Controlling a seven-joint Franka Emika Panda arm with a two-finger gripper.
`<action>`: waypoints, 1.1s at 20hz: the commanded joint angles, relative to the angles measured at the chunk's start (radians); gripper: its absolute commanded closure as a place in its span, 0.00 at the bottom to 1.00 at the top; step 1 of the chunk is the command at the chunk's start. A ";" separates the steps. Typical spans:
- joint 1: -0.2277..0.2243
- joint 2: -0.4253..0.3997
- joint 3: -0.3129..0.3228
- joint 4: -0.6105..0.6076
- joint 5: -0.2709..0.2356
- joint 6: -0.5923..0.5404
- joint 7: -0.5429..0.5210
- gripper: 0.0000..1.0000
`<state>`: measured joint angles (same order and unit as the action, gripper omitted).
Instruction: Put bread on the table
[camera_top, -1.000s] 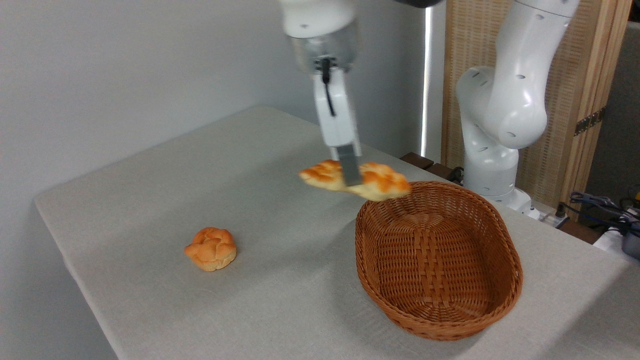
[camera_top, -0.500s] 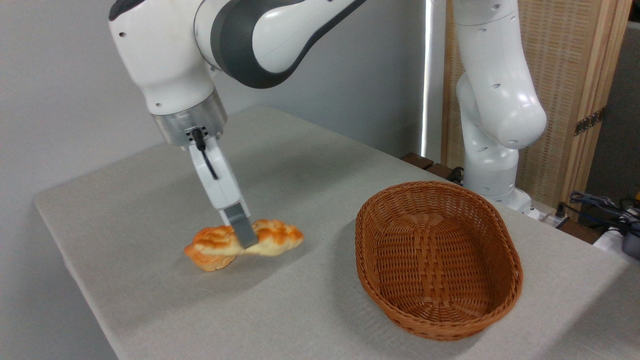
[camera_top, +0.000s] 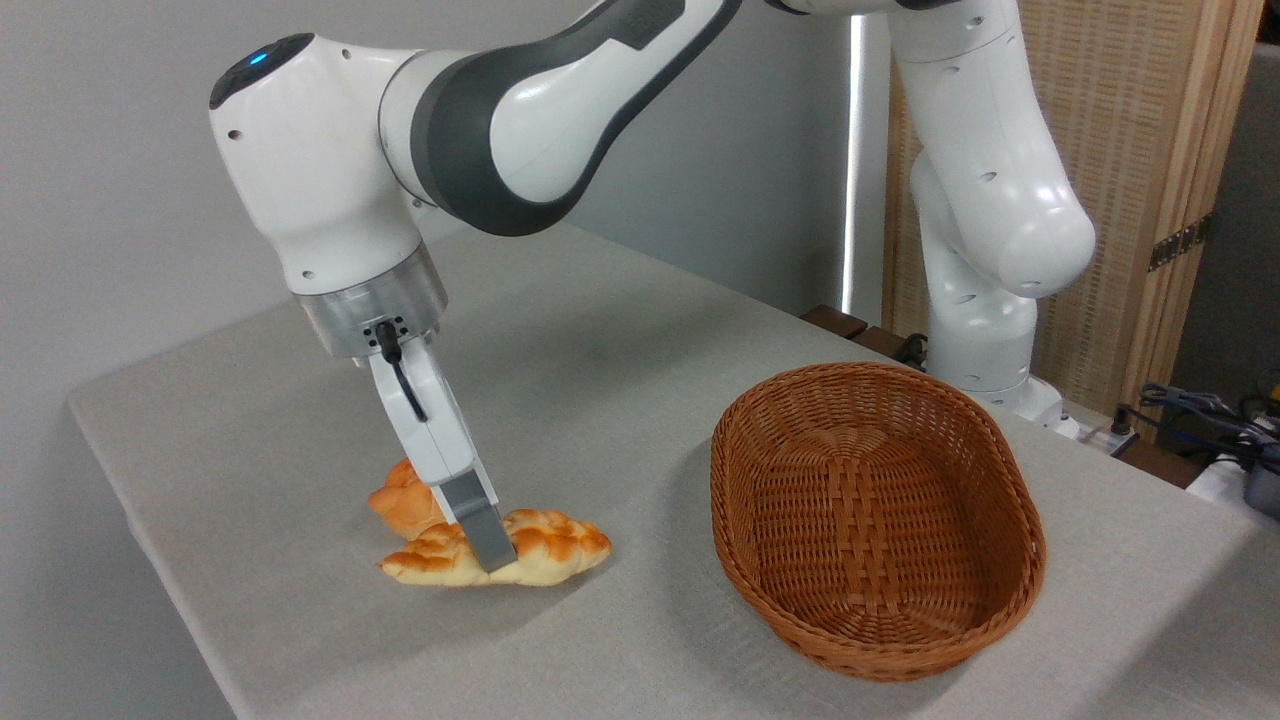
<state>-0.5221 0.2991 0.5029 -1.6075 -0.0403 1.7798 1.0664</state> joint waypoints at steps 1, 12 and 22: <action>0.013 -0.006 0.002 0.017 0.008 0.001 -0.010 0.00; 0.024 -0.024 0.013 0.067 -0.007 -0.007 -0.072 0.00; 0.452 -0.267 -0.382 0.074 -0.135 -0.124 -0.293 0.00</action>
<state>-0.1361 0.0895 0.2173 -1.5162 -0.1607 1.7180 0.8897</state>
